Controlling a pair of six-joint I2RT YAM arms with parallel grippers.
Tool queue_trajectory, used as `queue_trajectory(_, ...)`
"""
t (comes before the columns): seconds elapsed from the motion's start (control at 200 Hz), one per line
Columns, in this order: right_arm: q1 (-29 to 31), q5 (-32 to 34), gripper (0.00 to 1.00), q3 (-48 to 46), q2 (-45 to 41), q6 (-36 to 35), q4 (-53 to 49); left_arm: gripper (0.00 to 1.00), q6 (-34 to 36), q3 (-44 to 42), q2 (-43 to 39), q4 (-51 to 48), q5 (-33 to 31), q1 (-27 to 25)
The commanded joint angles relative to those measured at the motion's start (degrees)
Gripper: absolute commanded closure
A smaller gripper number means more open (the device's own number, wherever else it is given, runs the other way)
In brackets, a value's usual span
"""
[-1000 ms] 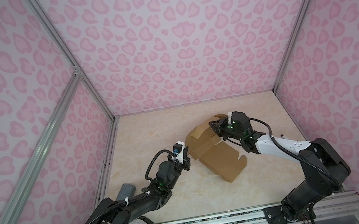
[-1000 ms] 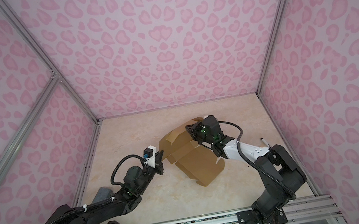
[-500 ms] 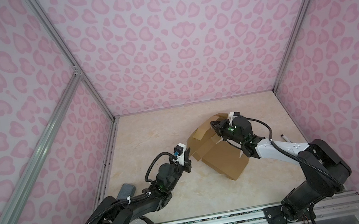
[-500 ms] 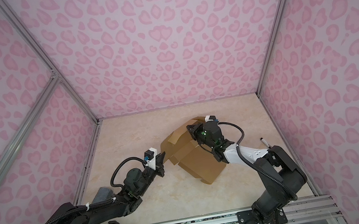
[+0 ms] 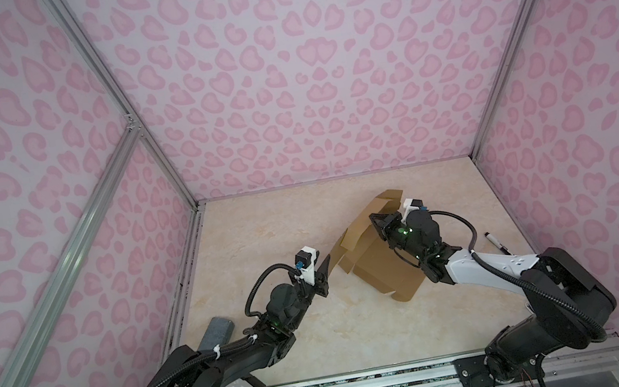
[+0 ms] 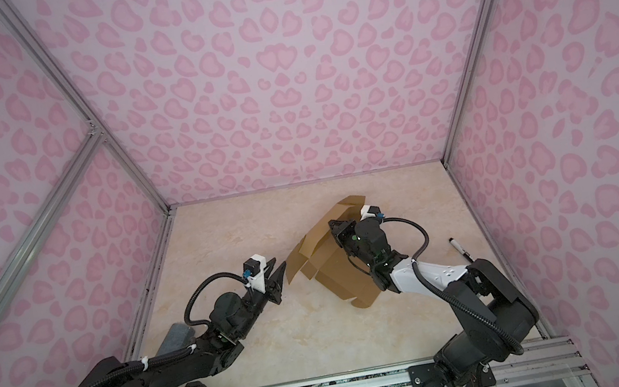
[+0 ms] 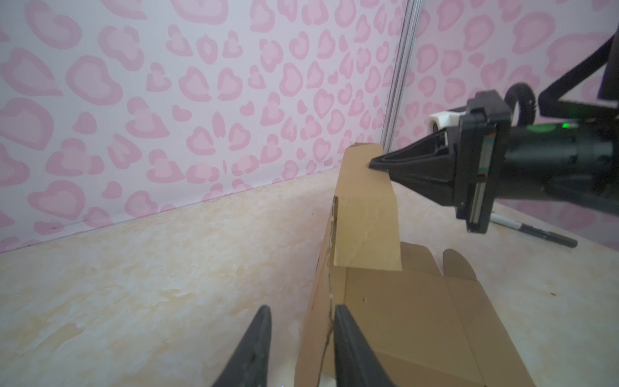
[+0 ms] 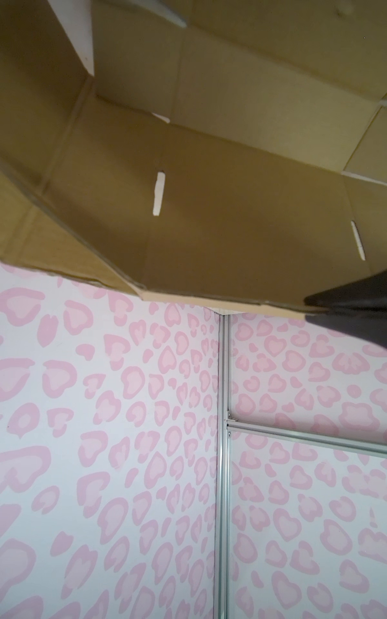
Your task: Fold the paper box
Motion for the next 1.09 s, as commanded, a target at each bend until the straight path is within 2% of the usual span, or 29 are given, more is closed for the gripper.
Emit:
queue_trajectory(0.0, 0.3, 3.8, 1.0, -2.2, -0.1, 0.4, 3.6, 0.65, -3.7, -0.8, -4.2, -1.5, -1.4, -0.1)
queue_trajectory(0.045, 0.3, 4.3, 1.0, -2.7, 0.2, 0.6, 4.1, 0.6, -4.8, -1.0, -6.2, -3.4, -2.0, 0.0)
queue_trajectory(0.245, 0.8, 5.6, 1.0, -3.9, 2.7, 2.0, 6.4, 0.6, -9.3, -0.4, -11.0, -11.0, -1.3, 0.0)
queue_trajectory(0.38, 2.1, 10.5, 1.0, -3.8, 1.4, 2.0, 0.8, 0.61, -13.4, 2.2, -13.6, -17.9, 0.1, -0.1)
queue_trajectory(0.505, 5.0, 18.8, 1.0, -2.3, -2.3, 2.0, -8.7, 0.6, -16.2, 3.9, -14.9, -21.9, 0.9, -0.1)
queue_trajectory(0.64, 8.6, 27.5, 1.0, 4.4, -6.2, 1.8, -27.3, 0.61, -16.2, 5.6, -15.4, -25.1, 0.7, -0.1)
queue_trajectory(0.835, 11.3, 33.2, 1.0, 8.1, -8.1, 4.1, -36.7, 0.6, -15.8, 7.7, -16.4, -30.1, 1.4, -0.1)
queue_trajectory(0.93, 12.1, 34.3, 1.0, 8.5, -7.2, 5.3, -38.1, 0.61, -16.9, 8.2, -17.7, -32.0, 2.6, 0.0)
queue_trajectory(1.09, 12.0, 31.7, 1.0, 5.3, -4.8, 7.1, -31.0, 0.61, -21.9, 9.5, -19.1, -35.2, 5.7, 0.0)
